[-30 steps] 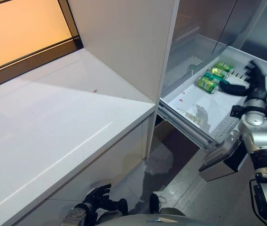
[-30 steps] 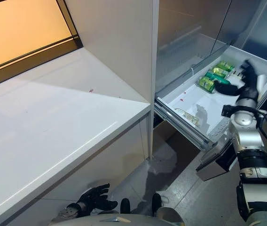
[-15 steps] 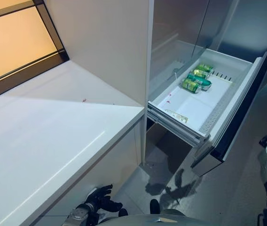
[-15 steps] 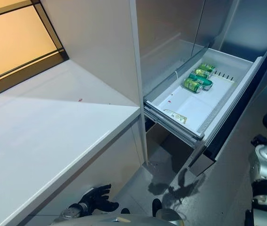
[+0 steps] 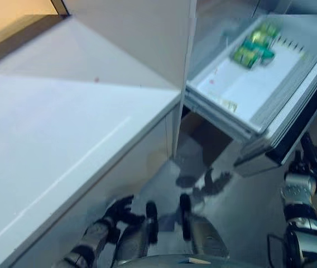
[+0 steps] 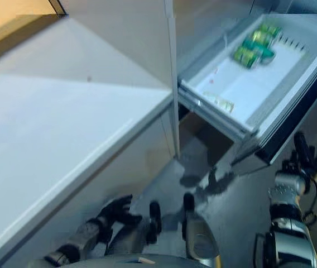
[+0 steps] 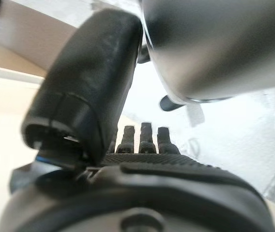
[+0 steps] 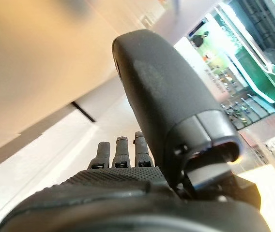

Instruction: Put drinks into fridge and close the fridge

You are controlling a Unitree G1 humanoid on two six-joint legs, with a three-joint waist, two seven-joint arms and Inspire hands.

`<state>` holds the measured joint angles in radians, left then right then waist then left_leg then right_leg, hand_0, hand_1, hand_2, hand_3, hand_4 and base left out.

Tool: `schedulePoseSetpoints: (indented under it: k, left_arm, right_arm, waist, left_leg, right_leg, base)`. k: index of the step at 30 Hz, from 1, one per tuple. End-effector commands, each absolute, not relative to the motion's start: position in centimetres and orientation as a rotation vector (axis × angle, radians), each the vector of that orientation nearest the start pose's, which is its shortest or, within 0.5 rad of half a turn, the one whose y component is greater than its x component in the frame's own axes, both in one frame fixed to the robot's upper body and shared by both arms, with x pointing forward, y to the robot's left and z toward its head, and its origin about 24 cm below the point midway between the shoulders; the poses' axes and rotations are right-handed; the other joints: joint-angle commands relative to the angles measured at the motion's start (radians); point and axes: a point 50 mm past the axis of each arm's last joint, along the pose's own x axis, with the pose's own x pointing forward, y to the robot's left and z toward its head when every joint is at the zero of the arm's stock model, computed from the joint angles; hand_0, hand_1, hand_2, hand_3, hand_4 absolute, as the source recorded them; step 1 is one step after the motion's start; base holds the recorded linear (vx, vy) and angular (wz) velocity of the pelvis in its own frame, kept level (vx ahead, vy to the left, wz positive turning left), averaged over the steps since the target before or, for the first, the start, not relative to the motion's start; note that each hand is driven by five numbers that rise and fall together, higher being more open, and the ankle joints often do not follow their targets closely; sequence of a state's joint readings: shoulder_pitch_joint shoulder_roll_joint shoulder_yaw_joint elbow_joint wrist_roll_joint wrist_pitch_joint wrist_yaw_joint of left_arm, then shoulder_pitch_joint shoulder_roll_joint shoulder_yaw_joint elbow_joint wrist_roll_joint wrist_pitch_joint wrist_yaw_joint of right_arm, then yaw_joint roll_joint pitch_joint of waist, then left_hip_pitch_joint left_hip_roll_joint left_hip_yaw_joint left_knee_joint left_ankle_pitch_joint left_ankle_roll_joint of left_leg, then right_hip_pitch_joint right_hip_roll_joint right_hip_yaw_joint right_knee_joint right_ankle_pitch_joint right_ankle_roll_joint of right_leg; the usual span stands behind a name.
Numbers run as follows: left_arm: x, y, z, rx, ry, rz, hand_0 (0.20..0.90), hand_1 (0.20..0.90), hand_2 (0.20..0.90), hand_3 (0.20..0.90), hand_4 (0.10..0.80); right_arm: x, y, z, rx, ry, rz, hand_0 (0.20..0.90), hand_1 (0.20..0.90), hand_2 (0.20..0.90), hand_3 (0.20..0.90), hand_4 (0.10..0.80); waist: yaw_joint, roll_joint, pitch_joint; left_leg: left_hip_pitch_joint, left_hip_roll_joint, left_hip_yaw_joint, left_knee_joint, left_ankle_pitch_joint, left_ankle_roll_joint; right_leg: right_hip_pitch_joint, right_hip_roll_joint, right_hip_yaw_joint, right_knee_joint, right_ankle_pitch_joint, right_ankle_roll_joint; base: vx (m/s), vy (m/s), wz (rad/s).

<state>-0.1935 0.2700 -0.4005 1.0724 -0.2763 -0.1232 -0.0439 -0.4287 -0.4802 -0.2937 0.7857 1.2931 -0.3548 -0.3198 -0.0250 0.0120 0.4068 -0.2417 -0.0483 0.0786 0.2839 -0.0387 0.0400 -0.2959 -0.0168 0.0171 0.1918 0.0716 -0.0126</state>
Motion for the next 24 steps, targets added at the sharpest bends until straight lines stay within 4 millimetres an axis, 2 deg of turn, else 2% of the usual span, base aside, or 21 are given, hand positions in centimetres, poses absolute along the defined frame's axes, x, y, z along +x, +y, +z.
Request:
schedulePoseSetpoints:
  k: [1, 3, 6, 9, 10, 13, 15, 17, 19, 21, 24]
  left_arm:
    - [19.6, 19.7, -11.9, 0.213, 0.773, -0.122, 0.900, 0.900, 0.900, 0.900, 0.800]
    - [20.6, 19.0, -11.3, 0.200, 0.736, -0.131, 0.900, 0.900, 0.900, 0.900, 0.800]
    - [21.6, 18.6, -10.6, 0.193, 0.690, -0.138, 0.900, 0.900, 0.900, 0.900, 0.800]
    - [22.0, 18.3, -10.2, 0.200, 0.669, -0.142, 0.900, 0.900, 0.900, 0.900, 0.800]
    - [22.1, 18.2, -10.1, 0.199, 0.665, -0.138, 0.900, 0.900, 0.900, 0.900, 0.800]
    - [21.8, 18.2, -10.3, 0.196, 0.683, -0.133, 0.900, 0.900, 0.900, 0.900, 0.800]
    - [21.6, 18.2, -10.5, 0.198, 0.691, -0.134, 0.900, 0.900, 0.900, 0.900, 0.800]
    - [20.5, 18.2, -11.2, 0.190, 0.722, -0.131, 0.900, 0.900, 0.900, 0.900, 0.800]
    - [20.0, 18.2, -11.4, 0.187, 0.734, -0.129, 0.900, 0.900, 0.900, 0.900, 0.800]
    - [19.0, 18.4, -12.0, 0.195, 0.762, -0.132, 0.900, 0.900, 0.900, 0.900, 0.800]
    - [17.9, 19.1, -12.6, 0.207, 0.799, -0.123, 0.900, 0.900, 0.900, 0.900, 0.800]
  right_arm:
    - [28.7, -36.6, 11.6, 0.684, -0.466, -0.856, 0.900, 0.900, 0.900, 0.900, 0.800]
    - [29.5, -35.4, 13.2, 0.409, -0.460, -0.769, 0.900, 0.900, 0.900, 0.900, 0.800]
    - [30.5, -33.5, 15.2, 0.164, -0.483, -0.609, 0.900, 0.900, 0.900, 0.900, 0.800]
    - [30.9, -31.8, 16.9, 0.058, -0.534, -0.484, 0.900, 0.900, 0.900, 0.900, 0.800]
    - [31.1, -29.9, 18.2, -0.019, -0.574, -0.365, 0.900, 0.900, 0.900, 0.900, 0.800]
    - [31.3, -26.6, 20.1, -0.202, -0.643, -0.197, 0.900, 0.900, 0.900, 0.900, 0.800]
    - [31.3, -25.7, 20.7, -0.245, -0.673, -0.154, 0.900, 0.900, 0.900, 0.900, 0.800]
    - [31.7, -23.4, 22.9, -0.328, -0.743, -0.045, 0.900, 0.900, 0.900, 0.900, 0.800]
    - [31.9, -22.5, 23.8, -0.345, -0.760, 0.011, 0.900, 0.900, 0.900, 0.900, 0.800]
    - [32.6, -20.6, 25.5, -0.384, -0.787, 0.105, 0.900, 0.900, 0.900, 0.900, 0.800]
    - [33.4, -18.5, 26.9, -0.420, -0.789, 0.211, 0.900, 0.900, 0.900, 0.900, 0.800]
  waist:
    - [-0.010, -0.036, -0.003]
    - [-0.013, -0.036, 0.006]
    - [-0.017, -0.044, 0.017]
    - [-0.019, -0.050, 0.018]
    - [-0.017, -0.053, 0.019]
    - [-0.011, -0.060, 0.016]
    - [-0.009, -0.061, 0.015]
    - [0.007, -0.063, 0.012]
    - [0.015, -0.062, 0.009]
    - [0.042, -0.060, 0.002]
    - [0.071, -0.059, -0.008]
  left_leg:
    - [-0.096, -0.029, -0.032, 0.181, -0.101, 0.028]
    - [-0.139, -0.031, -0.032, 0.236, -0.123, 0.031]
    - [-0.183, -0.034, -0.030, 0.285, -0.134, 0.035]
    - [-0.219, -0.037, -0.026, 0.322, -0.141, 0.037]
    - [-0.233, -0.038, -0.025, 0.356, -0.159, 0.038]
    - [-0.238, -0.044, -0.029, 0.386, -0.172, 0.036]
    - [-0.236, -0.045, -0.031, 0.389, -0.171, 0.036]
    - [-0.215, -0.048, -0.037, 0.386, -0.166, 0.035]
    - [-0.205, -0.050, -0.039, 0.381, -0.163, 0.034]
    - [-0.187, -0.059, -0.047, 0.373, -0.159, 0.033]
    - [-0.166, -0.069, -0.062, 0.362, -0.153, 0.029]
  right_leg:
    - [-0.014, -0.030, -0.002, 0.138, -0.065, 0.022]
    - [-0.051, -0.026, 0.004, 0.177, -0.076, 0.019]
    - [-0.094, -0.024, 0.007, 0.224, -0.083, 0.020]
    - [-0.127, -0.024, 0.004, 0.259, -0.090, 0.017]
    - [-0.141, -0.022, 0.001, 0.295, -0.107, 0.015]
    - [-0.147, -0.025, -0.004, 0.330, -0.122, 0.014]
    - [-0.146, -0.025, -0.005, 0.334, -0.125, 0.013]
    - [-0.126, -0.025, -0.004, 0.336, -0.130, 0.012]
    - [-0.116, -0.026, -0.003, 0.334, -0.132, 0.012]
    - [-0.089, -0.028, -0.006, 0.324, -0.135, 0.012]
    - [-0.055, -0.033, -0.019, 0.314, -0.139, 0.010]
  base:
    - [-0.080, 0.079, -0.18]
    - [-0.053, 0.068, -0.06]
    - [-0.062, 0.046, -0.11]
    - [-0.029, 0.042, -0.09]
    - [0.019, 0.064, -0.05]
    - [0.060, 0.057, -0.01]
    - [0.081, 0.041, -0.02]
    - [0.146, 0.057, -0.09]
    - [0.113, 0.047, -0.11]
    - [0.139, 0.049, -0.03]
    - [0.173, 0.035, 0.18]
